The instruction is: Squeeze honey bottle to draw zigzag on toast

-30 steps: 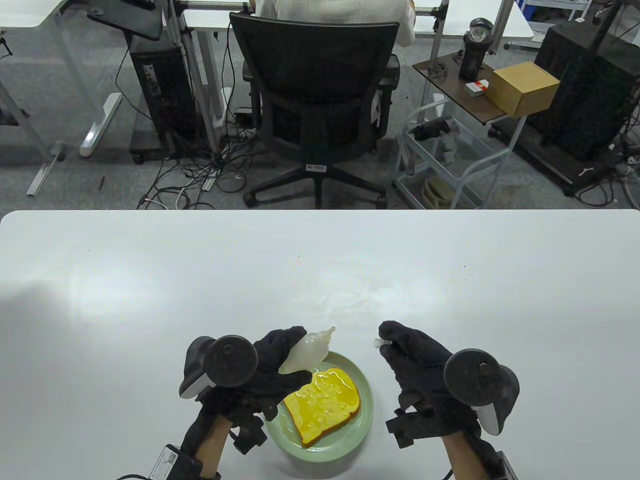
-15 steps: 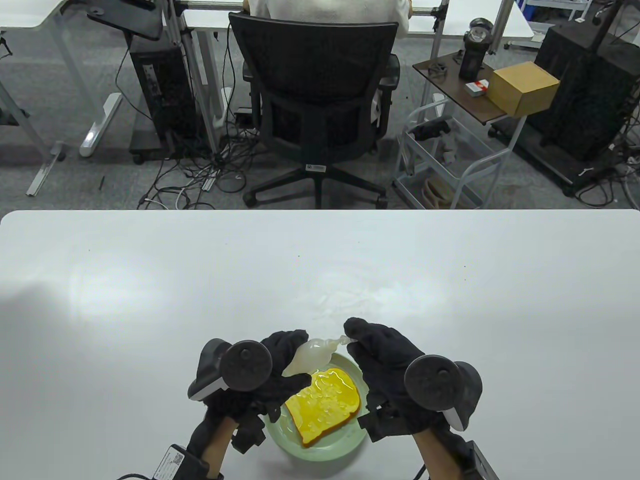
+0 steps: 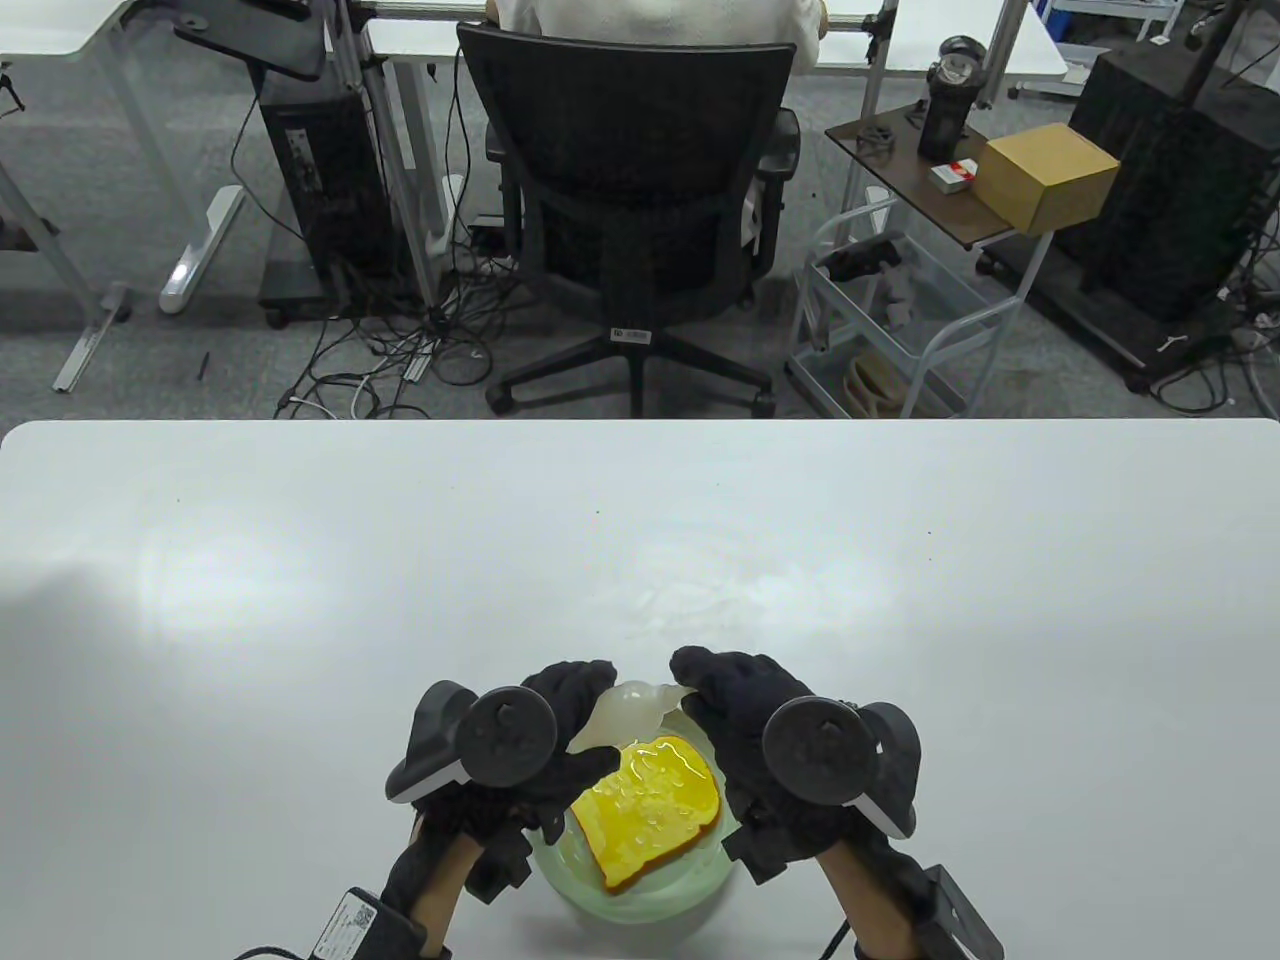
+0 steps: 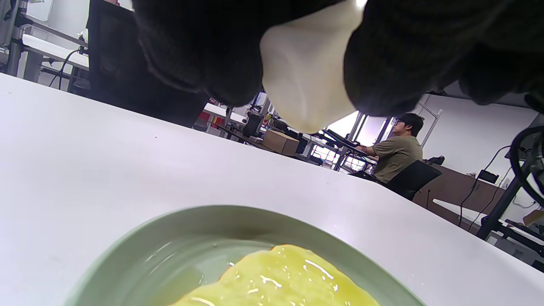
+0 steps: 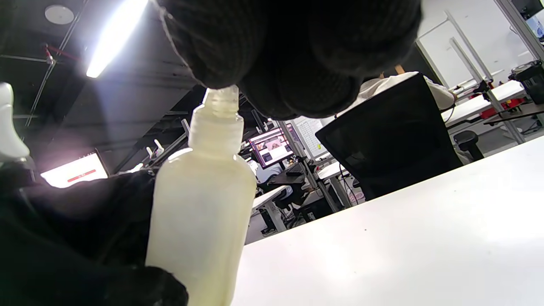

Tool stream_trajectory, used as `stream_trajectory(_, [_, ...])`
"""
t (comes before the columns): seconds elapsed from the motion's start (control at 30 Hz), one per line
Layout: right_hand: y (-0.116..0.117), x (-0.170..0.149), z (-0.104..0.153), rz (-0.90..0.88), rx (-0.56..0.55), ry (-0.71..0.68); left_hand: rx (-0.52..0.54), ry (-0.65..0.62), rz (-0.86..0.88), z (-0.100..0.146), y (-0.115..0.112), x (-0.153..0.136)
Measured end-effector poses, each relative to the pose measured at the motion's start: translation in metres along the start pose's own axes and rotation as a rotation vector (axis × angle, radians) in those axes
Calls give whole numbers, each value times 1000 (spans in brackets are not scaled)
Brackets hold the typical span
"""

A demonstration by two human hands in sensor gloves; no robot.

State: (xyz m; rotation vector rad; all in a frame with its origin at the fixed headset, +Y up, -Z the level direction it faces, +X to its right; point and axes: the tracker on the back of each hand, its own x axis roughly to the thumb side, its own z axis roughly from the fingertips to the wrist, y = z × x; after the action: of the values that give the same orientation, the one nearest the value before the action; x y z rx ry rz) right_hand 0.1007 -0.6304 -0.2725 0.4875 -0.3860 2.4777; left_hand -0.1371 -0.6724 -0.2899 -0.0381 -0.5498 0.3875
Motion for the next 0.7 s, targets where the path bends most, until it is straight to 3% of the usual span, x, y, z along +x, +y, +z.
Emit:
stream_trajectory(0.33, [5, -1, -1, 83, 16, 13, 19, 19, -80, -1, -5, 3])
stream_trajectory(0.43, [3, -1, 1, 96, -36, 14, 28, 22, -81, -2, -5, 3])
stream_trajectory(0.5, [0, -3, 0, 42, -55, -3, 27, 19, -65, -1, -4, 2])
stream_trajectory(0.6, [-4, -9, -2, -122, 22, -10, 13, 9, 7, -1, -4, 0])
stream_trajectory(0.7, [-5, -11, -2, -105, 6, -9, 12, 1, 16, -2, -5, 1])
